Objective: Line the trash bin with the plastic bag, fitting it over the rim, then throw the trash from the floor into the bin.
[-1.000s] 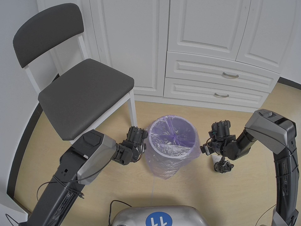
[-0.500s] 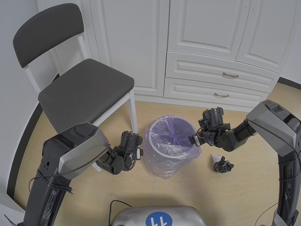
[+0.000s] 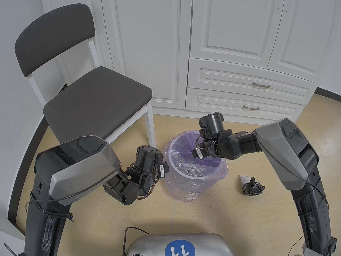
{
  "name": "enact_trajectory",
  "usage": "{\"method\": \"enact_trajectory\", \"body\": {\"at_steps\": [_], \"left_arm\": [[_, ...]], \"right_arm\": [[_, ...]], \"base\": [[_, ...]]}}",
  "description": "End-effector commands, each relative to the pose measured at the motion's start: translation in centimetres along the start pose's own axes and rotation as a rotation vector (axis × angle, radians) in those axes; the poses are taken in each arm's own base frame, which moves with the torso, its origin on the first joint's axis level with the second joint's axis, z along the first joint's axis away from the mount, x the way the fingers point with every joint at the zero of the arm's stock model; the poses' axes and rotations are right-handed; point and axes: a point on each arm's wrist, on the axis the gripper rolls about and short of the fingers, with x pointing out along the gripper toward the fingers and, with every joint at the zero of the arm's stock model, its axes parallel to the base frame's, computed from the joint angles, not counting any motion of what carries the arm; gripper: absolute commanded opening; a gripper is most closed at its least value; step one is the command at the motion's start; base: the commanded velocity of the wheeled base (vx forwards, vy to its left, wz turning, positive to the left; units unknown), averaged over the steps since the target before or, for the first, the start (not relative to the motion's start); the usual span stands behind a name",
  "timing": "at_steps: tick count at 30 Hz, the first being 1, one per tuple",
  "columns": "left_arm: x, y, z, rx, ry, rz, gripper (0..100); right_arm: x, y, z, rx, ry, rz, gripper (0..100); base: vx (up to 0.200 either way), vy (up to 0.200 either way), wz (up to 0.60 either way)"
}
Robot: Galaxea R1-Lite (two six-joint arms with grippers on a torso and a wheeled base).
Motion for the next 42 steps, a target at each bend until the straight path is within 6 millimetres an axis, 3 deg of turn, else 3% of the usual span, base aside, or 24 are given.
{"method": "enact_trajectory", "body": {"at_steps": [1, 6, 8, 17, 27, 32, 33, 38, 42], "left_arm": [[-1.3, -0.4, 1.0, -0.004, -0.020, -0.025, 100], [-2.4, -0.2, 2.3, -0.023, -0.056, -0.038, 100], [-2.6, -0.2, 2.6, -0.026, -0.062, -0.041, 100], [-3.0, -0.5, 2.0, -0.015, -0.050, -0.049, 100], [-3.1, -0.6, 1.9, -0.017, -0.062, -0.056, 100], [-3.1, -0.5, 1.9, -0.017, -0.060, -0.057, 100], [-3.2, -0.6, 1.9, -0.019, -0.064, -0.062, 100], [-3.2, -0.6, 2.0, -0.020, -0.066, -0.061, 100], [-3.2, -0.6, 2.0, -0.021, -0.066, -0.061, 100]], "right_arm": [[1.8, 2.2, -2.0, -0.032, 0.047, 0.020, 100], [1.3, 3.0, -2.9, -0.056, 0.082, 0.036, 100], [0.0, 2.7, -2.9, -0.067, 0.097, 0.044, 100], [-3.4, 4.1, -4.9, -0.129, 0.172, 0.094, 100], [-4.7, 7.1, -5.6, -0.182, 0.174, 0.146, 100], [-4.8, 7.1, -5.1, -0.172, 0.148, 0.144, 100], [-5.2, 5.8, -2.6, -0.117, 0.049, 0.120, 100], [-3.8, 3.7, -0.7, -0.055, -0.021, 0.071, 100], [-0.3, 2.8, -1.0, 0.004, -0.034, 0.030, 100]], "base": [[0.000, 0.000, 0.00], [0.000, 0.000, 0.00], [0.000, 0.000, 0.00], [0.000, 0.000, 0.00], [0.000, 0.000, 0.00], [0.000, 0.000, 0.00], [0.000, 0.000, 0.00], [0.000, 0.000, 0.00], [0.000, 0.000, 0.00]]}}
